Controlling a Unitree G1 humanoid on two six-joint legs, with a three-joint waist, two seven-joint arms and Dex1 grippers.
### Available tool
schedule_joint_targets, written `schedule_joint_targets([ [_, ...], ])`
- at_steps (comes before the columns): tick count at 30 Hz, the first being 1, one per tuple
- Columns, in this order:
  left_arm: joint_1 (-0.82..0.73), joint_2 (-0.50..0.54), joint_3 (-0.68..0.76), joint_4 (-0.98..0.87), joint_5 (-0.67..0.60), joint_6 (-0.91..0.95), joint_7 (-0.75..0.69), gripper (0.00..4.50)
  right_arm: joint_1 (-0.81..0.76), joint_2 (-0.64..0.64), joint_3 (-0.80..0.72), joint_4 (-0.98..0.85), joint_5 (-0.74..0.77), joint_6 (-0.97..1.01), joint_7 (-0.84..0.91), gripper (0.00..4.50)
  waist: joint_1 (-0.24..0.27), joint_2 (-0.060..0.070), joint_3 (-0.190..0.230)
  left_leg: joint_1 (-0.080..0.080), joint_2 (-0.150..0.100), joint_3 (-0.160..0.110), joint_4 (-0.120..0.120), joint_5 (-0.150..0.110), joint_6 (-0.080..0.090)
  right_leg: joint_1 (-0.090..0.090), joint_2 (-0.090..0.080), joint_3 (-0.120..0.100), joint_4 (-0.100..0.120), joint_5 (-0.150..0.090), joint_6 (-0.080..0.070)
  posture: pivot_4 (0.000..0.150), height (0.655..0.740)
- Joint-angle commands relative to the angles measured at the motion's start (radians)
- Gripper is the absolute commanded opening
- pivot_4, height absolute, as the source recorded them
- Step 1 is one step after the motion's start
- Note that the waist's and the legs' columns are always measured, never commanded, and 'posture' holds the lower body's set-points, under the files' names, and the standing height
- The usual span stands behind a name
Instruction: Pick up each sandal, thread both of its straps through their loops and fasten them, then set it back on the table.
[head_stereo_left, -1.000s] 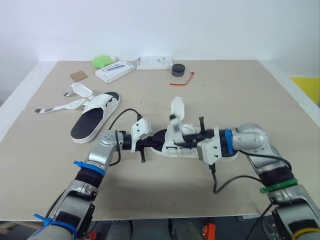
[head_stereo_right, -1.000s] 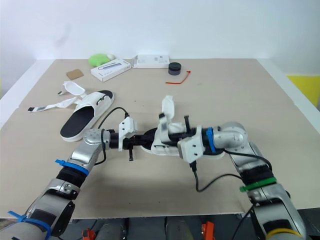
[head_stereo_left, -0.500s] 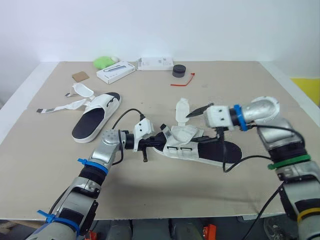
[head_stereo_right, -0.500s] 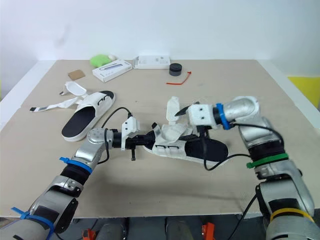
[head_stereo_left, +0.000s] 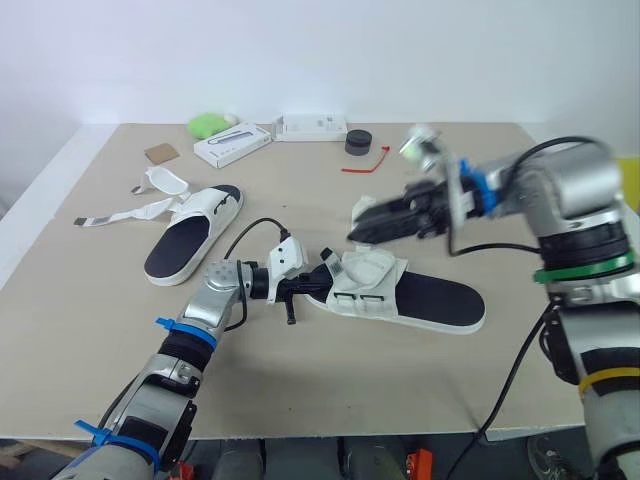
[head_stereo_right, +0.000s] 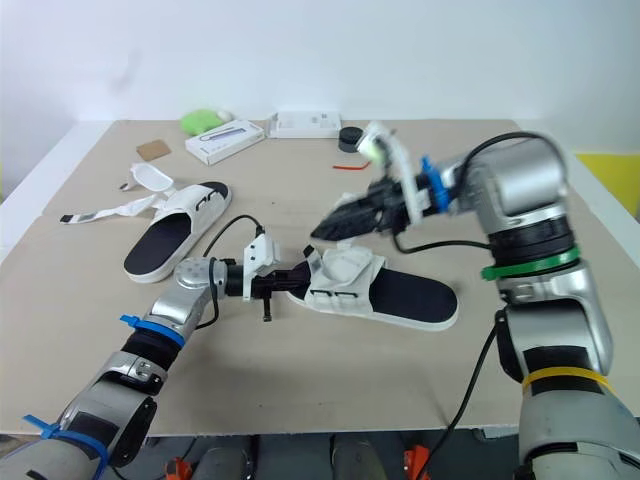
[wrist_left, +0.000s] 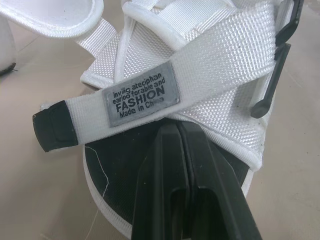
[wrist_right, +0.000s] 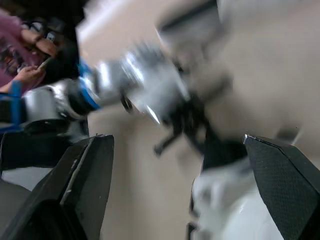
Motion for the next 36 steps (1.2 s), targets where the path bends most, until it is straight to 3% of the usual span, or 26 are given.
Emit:
schedule_joint_targets([
  [1, 0.046, 0.003, -0.047, 0.037, 0.044, 0.034, 0.002, 0.0, -0.036, 0.029, -0.01, -0.033, 0.003, 0.109, -0.118, 4.46, -0.001, 0.001, 0.0, -0.001, 0.0, 0.0, 0.0, 0.0, 0.0, -0.001, 0.0, 0.0, 0.0, 0.0, 0.001, 0.15, 0.74],
  [5, 0.05, 0.004, -0.045, 0.028, 0.043, 0.038, 0.007, 0.0, -0.025, 0.038, 0.038, 0.022, -0.032, 0.068, -0.199, 4.46, -0.001, 0.001, 0.0, -0.001, 0.0, -0.001, 0.0, 0.0, 0.0, 0.0, 0.001, -0.001, 0.0, 0.002, 0.005, 0.15, 0.74],
  [23, 0.054, -0.004, -0.042, 0.015, 0.038, 0.049, 0.027, 0.0, -0.032, 0.162, 0.076, 0.134, 0.008, 0.022, -0.259, 4.46, -0.003, 0.001, -0.001, 0.0, 0.0, -0.001, 0.001, 0.0, 0.0, 0.001, 0.001, 0.0, 0.0, 0.002, 0.004, 0.15, 0.74],
  [27, 0.056, -0.007, -0.043, 0.013, 0.037, 0.051, 0.029, 0.0, -0.039, 0.178, 0.071, 0.184, -0.007, -0.02, -0.266, 2.87, -0.004, 0.001, -0.001, 0.0, 0.0, -0.001, 0.001, 0.0, 0.001, 0.001, 0.001, 0.0, 0.0, 0.003, 0.003, 0.15, 0.74],
  [31, 0.056, -0.007, -0.043, 0.014, 0.037, 0.051, 0.031, 0.0, -0.044, 0.187, 0.054, 0.219, -0.016, -0.05, -0.273, 0.83, -0.003, 0.001, -0.001, 0.0, 0.0, -0.001, 0.002, 0.0, 0.001, 0.001, 0.001, -0.001, 0.0, 0.003, 0.003, 0.15, 0.74],
  [33, 0.059, -0.007, -0.044, 0.009, 0.037, 0.052, 0.031, 0.0, -0.041, 0.19, 0.041, 0.223, -0.02, -0.064, -0.283, 0.03, -0.003, 0.001, -0.001, 0.0, 0.0, -0.001, 0.002, 0.0, 0.001, 0.001, 0.001, -0.001, 0.0, 0.003, 0.003, 0.15, 0.74],
  [36, 0.06, -0.009, -0.045, 0.007, 0.036, 0.053, 0.033, 0.0, -0.019, 0.192, -0.022, 0.206, -0.033, -0.146, -0.324, 0.03, -0.003, 0.001, -0.001, 0.0, 0.0, -0.001, 0.002, 0.001, 0.001, 0.001, 0.001, 0.0, 0.0, 0.003, 0.003, 0.15, 0.74],
])
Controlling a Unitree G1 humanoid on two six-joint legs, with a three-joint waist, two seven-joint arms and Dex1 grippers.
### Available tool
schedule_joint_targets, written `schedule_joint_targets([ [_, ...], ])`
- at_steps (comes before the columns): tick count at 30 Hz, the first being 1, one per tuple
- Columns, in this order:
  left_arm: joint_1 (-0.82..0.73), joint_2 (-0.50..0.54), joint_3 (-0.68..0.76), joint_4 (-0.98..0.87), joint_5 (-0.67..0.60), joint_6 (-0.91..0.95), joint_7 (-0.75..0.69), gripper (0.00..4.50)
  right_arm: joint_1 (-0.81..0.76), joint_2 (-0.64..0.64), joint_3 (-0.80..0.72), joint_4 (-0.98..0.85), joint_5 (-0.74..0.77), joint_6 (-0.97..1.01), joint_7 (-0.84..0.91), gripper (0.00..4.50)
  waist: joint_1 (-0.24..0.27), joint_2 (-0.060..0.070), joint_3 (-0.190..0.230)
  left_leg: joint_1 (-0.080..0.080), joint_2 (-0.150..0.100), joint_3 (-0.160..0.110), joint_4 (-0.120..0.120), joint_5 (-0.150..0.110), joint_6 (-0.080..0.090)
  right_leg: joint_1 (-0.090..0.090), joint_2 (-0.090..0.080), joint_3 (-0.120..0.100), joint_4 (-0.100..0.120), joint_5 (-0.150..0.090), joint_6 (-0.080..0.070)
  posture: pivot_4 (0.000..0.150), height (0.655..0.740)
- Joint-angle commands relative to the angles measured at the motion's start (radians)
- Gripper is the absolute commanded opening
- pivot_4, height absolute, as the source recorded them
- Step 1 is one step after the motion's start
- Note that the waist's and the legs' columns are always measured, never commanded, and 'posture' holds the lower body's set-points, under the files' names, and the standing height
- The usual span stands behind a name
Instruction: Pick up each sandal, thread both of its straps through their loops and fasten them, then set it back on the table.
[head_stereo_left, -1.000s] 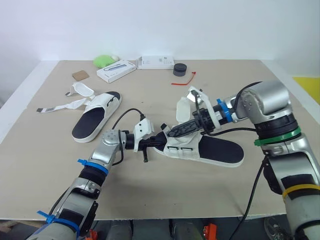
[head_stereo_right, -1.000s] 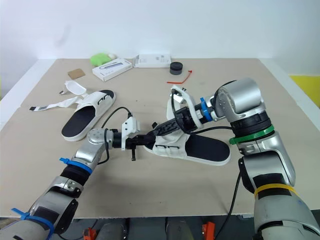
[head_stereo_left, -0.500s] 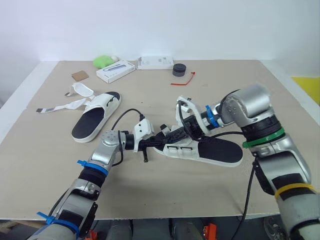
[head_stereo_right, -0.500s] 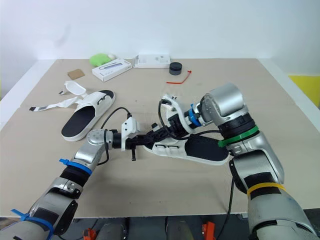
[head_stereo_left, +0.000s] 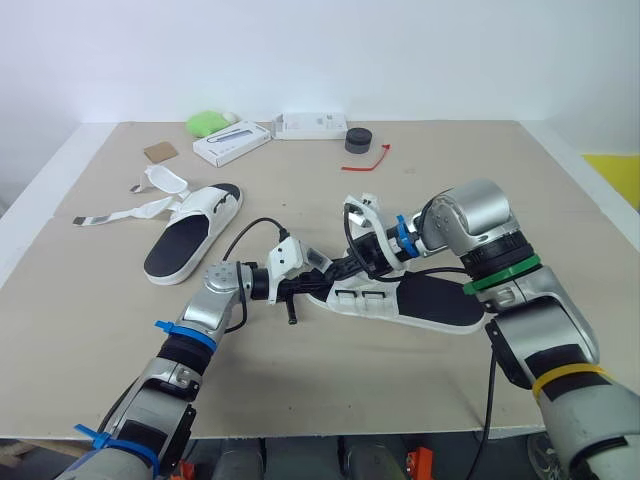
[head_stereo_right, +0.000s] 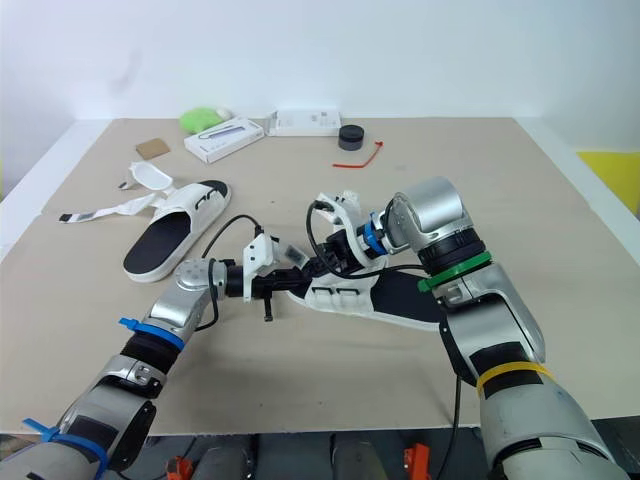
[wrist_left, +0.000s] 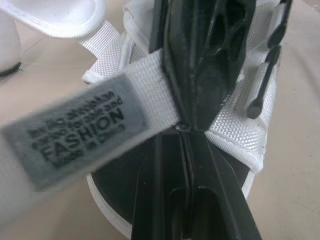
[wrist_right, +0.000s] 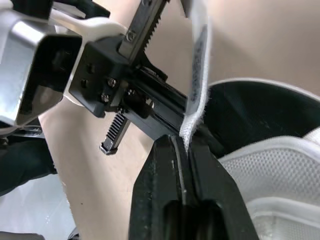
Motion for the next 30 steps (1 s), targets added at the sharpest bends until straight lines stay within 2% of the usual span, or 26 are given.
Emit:
schedule_joint_targets([
  [1, 0.039, -0.008, -0.047, 0.035, 0.036, 0.036, -0.003, 0.0, 0.007, -0.005, -0.116, -0.03, -0.019, -0.125, -0.056, 0.03, 0.0, 0.0, 0.0, 0.0, 0.0, 0.0, 0.0, 0.0, 0.0, 0.0, 0.0, 0.0, 0.0, 0.0, 0.0, 0.15, 0.74],
  [4, 0.039, -0.01, -0.048, 0.035, 0.035, 0.037, -0.001, 0.0, 0.043, -0.022, -0.193, -0.086, -0.038, -0.257, -0.1, 0.03, 0.001, 0.0, 0.0, 0.0, 0.0, 0.0, 0.0, 0.0, 0.0, 0.0, 0.0, 0.0, 0.0, 0.0, 0.0, 0.15, 0.74],
  [8, 0.039, -0.016, -0.049, 0.037, 0.034, 0.038, 0.0, 0.0, 0.122, -0.003, -0.398, -0.197, -0.033, -0.399, -0.259, 0.03, 0.002, 0.0, 0.0, -0.001, 0.0, 0.0, -0.001, 0.0, 0.0, 0.0, 0.0, 0.0, 0.0, 0.001, 0.002, 0.15, 0.74],
  [10, 0.038, -0.017, -0.048, 0.04, 0.034, 0.036, 0.0, 0.0, 0.201, 0.007, -0.481, -0.327, -0.001, -0.478, -0.282, 0.03, 0.003, 0.0, 0.0, -0.001, 0.0, 0.0, -0.001, 0.0, 0.0, 0.0, 0.0, 0.0, -0.001, 0.001, 0.004, 0.15, 0.74],
  [12, 0.035, -0.02, -0.048, 0.049, 0.035, 0.033, -0.002, 0.0, 0.344, -0.001, -0.543, -0.55, 0.04, -0.621, -0.225, 0.03, 0.003, 0.0, 0.0, -0.001, -0.001, -0.001, -0.001, 0.0, 0.0, 0.0, 0.0, 0.0, -0.001, 0.001, 0.004, 0.15, 0.74],
  [14, 0.032, -0.021, -0.049, 0.055, 0.034, 0.033, -0.01, 0.0, 0.5, -0.044, -0.52, -0.747, 0.004, -0.812, -0.132, 0.03, 0.01, 0.0, 0.0, -0.002, -0.001, -0.002, -0.001, 0.0, 0.001, 0.001, 0.0, -0.001, -0.002, 0.001, 0.004, 0.15, 0.74],
  [16, 0.027, -0.018, -0.048, 0.066, 0.034, 0.031, -0.021, 0.0, 0.615, -0.107, -0.44, -0.841, -0.129, -1.03, -0.081, 0.03, 0.011, 0.001, -0.001, -0.002, -0.001, -0.003, -0.002, 0.0, 0.0, 0.003, 0.0, -0.002, -0.002, -0.002, 0.005, 0.15, 0.74],
  [18, 0.023, -0.017, -0.048, 0.076, 0.036, 0.029, -0.031, 0.0, 0.696, -0.167, -0.371, -0.861, -0.277, -1.301, -0.042, 0.03, 0.004, 0.001, -0.001, -0.002, -0.001, -0.002, -0.001, 0.0, 0.0, 0.003, 0.0, -0.002, -0.002, -0.003, 0.005, 0.15, 0.74],
  [21, 0.013, -0.019, -0.052, 0.097, 0.039, 0.027, -0.043, 0.0, 0.792, -0.217, -0.348, -0.877, -0.377, -1.623, -0.014, 0.03, 0.003, 0.001, -0.001, -0.001, -0.001, -0.001, -0.001, 0.001, 0.0, 0.003, 0.0, -0.002, -0.002, -0.004, 0.001, 0.15, 0.74],
  [25, 0.002, -0.026, -0.048, 0.122, 0.038, 0.024, -0.052, 0.0, 0.859, -0.265, -0.355, -0.758, -0.513, -2.081, -0.045, 0.03, 0.0, 0.0, -0.001, -0.001, -0.001, 0.0, -0.001, 0.001, 0.0, 0.003, -0.001, -0.002, -0.002, -0.004, 0.0, 0.15, 0.74],
  [27, -0.001, -0.029, -0.049, 0.131, 0.039, 0.022, -0.057, 0.0, 0.855, -0.271, -0.36, -0.676, -0.546, -2.259, -0.076, 0.03, -0.001, 0.0, -0.001, 0.0, -0.001, 0.0, -0.001, 0.001, 0.0, 0.004, -0.001, -0.002, -0.002, -0.004, 0.0, 0.15, 0.74],
  [30, -0.007, -0.034, -0.05, 0.144, 0.041, 0.018, -0.06, 0.0, 0.827, -0.281, -0.352, -0.578, -0.582, -2.411, -0.12, 0.03, -0.001, 0.0, -0.001, 0.003, -0.001, 0.0, -0.001, 0.001, 0.0, 0.006, -0.001, -0.002, -0.002, -0.005, -0.001, 0.15, 0.74],
])
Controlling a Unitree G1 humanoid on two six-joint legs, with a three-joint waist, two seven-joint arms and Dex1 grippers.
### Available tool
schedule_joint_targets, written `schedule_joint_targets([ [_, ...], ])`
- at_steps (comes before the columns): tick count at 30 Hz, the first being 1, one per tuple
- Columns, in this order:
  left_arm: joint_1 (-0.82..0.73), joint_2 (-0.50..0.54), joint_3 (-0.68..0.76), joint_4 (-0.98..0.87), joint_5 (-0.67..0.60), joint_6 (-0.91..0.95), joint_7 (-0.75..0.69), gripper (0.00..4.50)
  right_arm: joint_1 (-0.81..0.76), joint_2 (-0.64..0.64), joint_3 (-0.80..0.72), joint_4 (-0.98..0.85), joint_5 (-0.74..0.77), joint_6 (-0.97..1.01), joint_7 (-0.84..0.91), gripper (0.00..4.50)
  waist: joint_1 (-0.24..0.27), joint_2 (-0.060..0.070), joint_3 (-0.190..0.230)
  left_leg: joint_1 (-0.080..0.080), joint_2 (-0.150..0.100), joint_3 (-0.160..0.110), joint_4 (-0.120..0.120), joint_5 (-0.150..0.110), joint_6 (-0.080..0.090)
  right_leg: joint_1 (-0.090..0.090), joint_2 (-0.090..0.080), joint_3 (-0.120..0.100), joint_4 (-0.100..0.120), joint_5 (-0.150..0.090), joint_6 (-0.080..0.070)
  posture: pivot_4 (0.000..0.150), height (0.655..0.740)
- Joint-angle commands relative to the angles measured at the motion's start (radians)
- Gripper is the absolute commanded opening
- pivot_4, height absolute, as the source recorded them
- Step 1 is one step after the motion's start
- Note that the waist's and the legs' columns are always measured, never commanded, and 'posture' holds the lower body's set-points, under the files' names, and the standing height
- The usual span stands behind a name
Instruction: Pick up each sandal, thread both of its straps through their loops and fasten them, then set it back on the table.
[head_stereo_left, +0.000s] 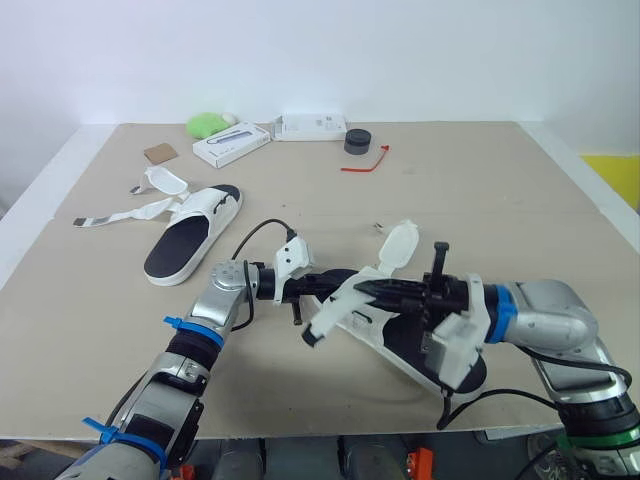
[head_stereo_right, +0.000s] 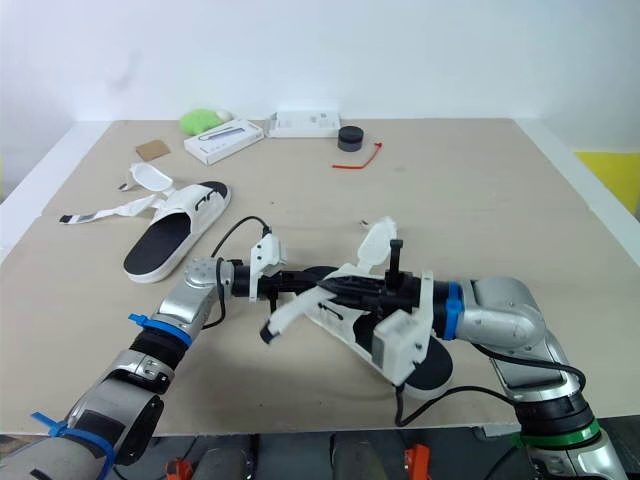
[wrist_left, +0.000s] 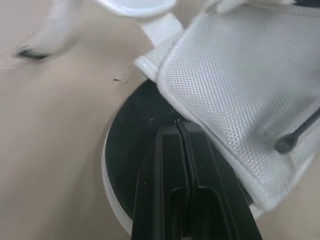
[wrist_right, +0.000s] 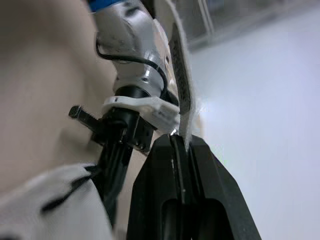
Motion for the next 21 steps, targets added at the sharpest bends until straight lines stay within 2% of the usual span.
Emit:
schedule_joint_targets([
  [1, 0.03, -0.002, -0.047, 0.074, 0.045, 0.019, -0.015, 0.0, -0.042, -0.021, -0.016, 0.113, -0.045, -0.225, -0.071, 0.03, 0.0, 0.0, 0.0, 0.001, 0.0, 0.0, 0.0, 0.0, 0.0, 0.002, 0.0, 0.0, 0.0, 0.0, 0.0, 0.15, 0.74],
  [4, 0.029, -0.01, -0.048, 0.079, 0.045, 0.019, -0.014, 0.0, -0.078, -0.036, 0.01, 0.201, -0.078, -0.284, -0.095, 0.03, 0.0, 0.0, 0.0, 0.002, 0.0, 0.0, 0.0, 0.0, 0.0, 0.003, 0.0, 0.0, 0.0, 0.0, 0.0, 0.15, 0.74],
  [7, 0.032, -0.014, -0.049, 0.075, 0.043, 0.021, -0.015, 0.0, -0.098, -0.059, 0.054, 0.223, -0.08, -0.271, -0.093, 1.03, 0.001, 0.0, 0.0, 0.002, 0.0, 0.0, 0.0, 0.0, 0.0, 0.003, 0.0, 0.0, 0.0, 0.0, -0.001, 0.15, 0.74],
  [10, 0.033, -0.016, -0.048, 0.073, 0.043, 0.022, -0.017, 0.0, -0.085, -0.106, 0.092, 0.211, -0.08, -0.244, -0.073, 2.36, 0.003, 0.0, 0.0, 0.002, 0.0, 0.0, -0.001, 0.0, 0.0, 0.003, 0.0, 0.0, 0.0, -0.001, -0.001, 0.15, 0.74],
  [16, 0.025, -0.025, -0.044, 0.094, 0.045, 0.01, -0.017, 0.0, -0.073, -0.217, 0.092, 0.224, -0.029, -0.223, -0.075, 2.36, 0.004, -0.001, 0.0, 0.003, -0.001, 0.0, -0.001, 0.0, 0.0, 0.005, -0.001, 0.0, 0.0, -0.002, -0.001, 0.15, 0.74],
  [21, 0.012, -0.033, -0.043, 0.107, 0.044, 0.001, -0.021, 0.0, -0.127, -0.311, 0.017, 0.243, 0.124, 0.024, -0.043, 2.36, 0.003, -0.001, 0.0, 0.005, -0.001, 0.0, -0.001, 0.0, 0.0, 0.008, -0.002, 0.0, 0.0, -0.002, -0.001, 0.15, 0.74],
])
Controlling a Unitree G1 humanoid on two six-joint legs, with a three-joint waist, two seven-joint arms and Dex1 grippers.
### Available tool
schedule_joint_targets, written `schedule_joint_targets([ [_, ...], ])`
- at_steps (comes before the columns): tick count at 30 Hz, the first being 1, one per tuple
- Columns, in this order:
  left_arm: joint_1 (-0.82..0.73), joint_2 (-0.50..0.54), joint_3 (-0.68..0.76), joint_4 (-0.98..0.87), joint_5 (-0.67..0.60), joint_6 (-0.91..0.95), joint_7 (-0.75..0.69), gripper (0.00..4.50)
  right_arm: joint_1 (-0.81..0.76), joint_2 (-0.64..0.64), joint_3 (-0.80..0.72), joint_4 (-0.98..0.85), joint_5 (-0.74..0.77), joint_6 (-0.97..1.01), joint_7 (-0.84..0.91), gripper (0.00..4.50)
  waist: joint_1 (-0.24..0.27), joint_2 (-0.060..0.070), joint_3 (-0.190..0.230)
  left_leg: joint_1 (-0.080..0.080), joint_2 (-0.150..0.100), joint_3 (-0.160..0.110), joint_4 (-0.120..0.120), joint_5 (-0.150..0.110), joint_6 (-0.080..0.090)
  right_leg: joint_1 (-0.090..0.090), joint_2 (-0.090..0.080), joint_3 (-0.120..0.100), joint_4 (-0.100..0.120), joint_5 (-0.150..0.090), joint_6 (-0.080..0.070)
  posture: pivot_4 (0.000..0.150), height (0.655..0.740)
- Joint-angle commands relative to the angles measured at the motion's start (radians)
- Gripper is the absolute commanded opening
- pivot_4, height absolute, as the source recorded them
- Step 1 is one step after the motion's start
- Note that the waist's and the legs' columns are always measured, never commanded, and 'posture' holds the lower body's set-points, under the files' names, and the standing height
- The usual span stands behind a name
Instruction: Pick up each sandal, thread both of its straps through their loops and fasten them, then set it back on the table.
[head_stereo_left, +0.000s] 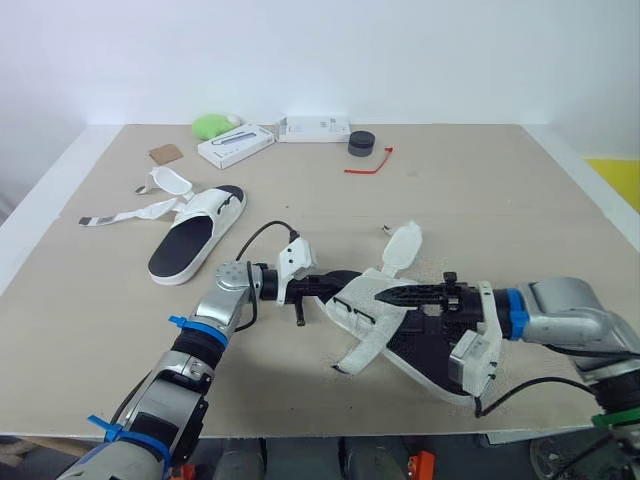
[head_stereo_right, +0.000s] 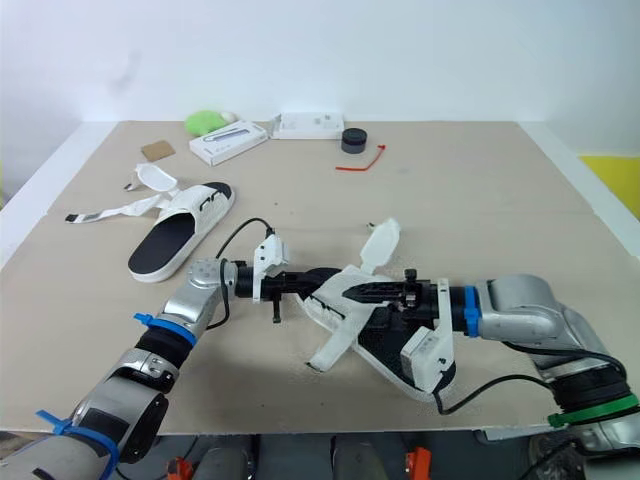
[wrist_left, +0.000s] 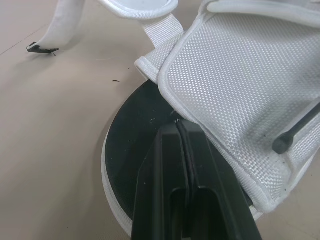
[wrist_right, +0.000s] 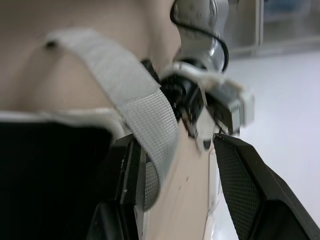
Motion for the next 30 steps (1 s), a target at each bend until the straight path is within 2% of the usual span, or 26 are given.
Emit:
schedule_joint_targets([
  [1, 0.022, -0.009, -0.047, 0.066, 0.044, 0.016, -0.011, 0.0, -0.065, -0.084, -0.106, 0.015, 0.13, 0.161, 0.027, 2.36, 0.001, 0.0, 0.0, 0.0, 0.0, 0.0, 0.0, 0.0, 0.0, 0.0, 0.0, 0.0, 0.0, 0.0, 0.0, 0.15, 0.74],
  [6, 0.005, -0.009, -0.038, 0.077, 0.041, 0.015, -0.016, 0.0, -0.015, -0.1, -0.117, -0.05, 0.136, 0.203, 0.051, 2.36, 0.002, -0.004, -0.001, 0.001, -0.001, 0.0, 0.0, -0.001, 0.0, 0.002, -0.001, 0.0, -0.001, -0.002, 0.001, 0.15, 0.74],
  [16, -0.019, -0.008, -0.03, 0.102, 0.041, 0.008, -0.023, 0.0, 0.101, -0.058, -0.077, -0.255, 0.136, 0.235, 0.071, 2.36, 0.002, -0.004, -0.001, 0.001, -0.002, 0.0, 0.0, -0.001, 0.0, 0.002, -0.002, 0.0, -0.001, -0.003, 0.001, 0.15, 0.74],
  [21, -0.018, -0.012, -0.032, 0.102, 0.041, 0.01, -0.023, 0.0, 0.253, -0.142, -0.063, -0.323, 0.159, 0.272, 0.167, 2.36, 0.003, -0.004, -0.001, 0.0, -0.003, 0.0, 0.0, -0.001, 0.0, 0.002, -0.003, 0.0, -0.001, -0.003, 0.002, 0.15, 0.74],
  [23, -0.015, -0.012, -0.033, 0.098, 0.042, 0.012, -0.024, 0.0, 0.338, -0.213, -0.082, -0.342, 0.191, 0.359, 0.226, 2.36, 0.003, -0.004, -0.001, 0.0, -0.003, 0.0, 0.001, -0.001, 0.0, 0.002, -0.003, 0.0, -0.001, -0.003, 0.002, 0.15, 0.74],
  [25, -0.012, -0.011, -0.034, 0.096, 0.042, 0.013, -0.024, 0.0, 0.404, -0.283, -0.134, -0.368, 0.287, 0.51, 0.27, 2.36, 0.002, -0.004, -0.001, 0.0, -0.004, 0.0, 0.001, -0.001, 0.0, 0.003, -0.005, 0.0, -0.001, -0.003, 0.002, 0.15, 0.74],
  [29, -0.008, -0.011, -0.034, 0.099, 0.043, 0.012, -0.021, 0.0, 0.37, -0.346, -0.231, -0.386, 0.455, 0.777, 0.301, 2.36, -0.001, -0.006, 0.0, 0.002, -0.004, 0.002, 0.003, -0.001, 0.0, 0.003, -0.006, 0.0, -0.001, -0.004, 0.002, 0.15, 0.74],
  [30, -0.006, -0.012, -0.035, 0.098, 0.043, 0.012, -0.02, 0.0, 0.388, -0.38, -0.278, -0.435, 0.584, 0.922, 0.314, 2.36, -0.002, -0.006, 0.0, 0.002, -0.004, 0.002, 0.003, -0.001, 0.0, 0.003, -0.007, 0.0, -0.001, -0.004, 0.002, 0.15, 0.74],
])
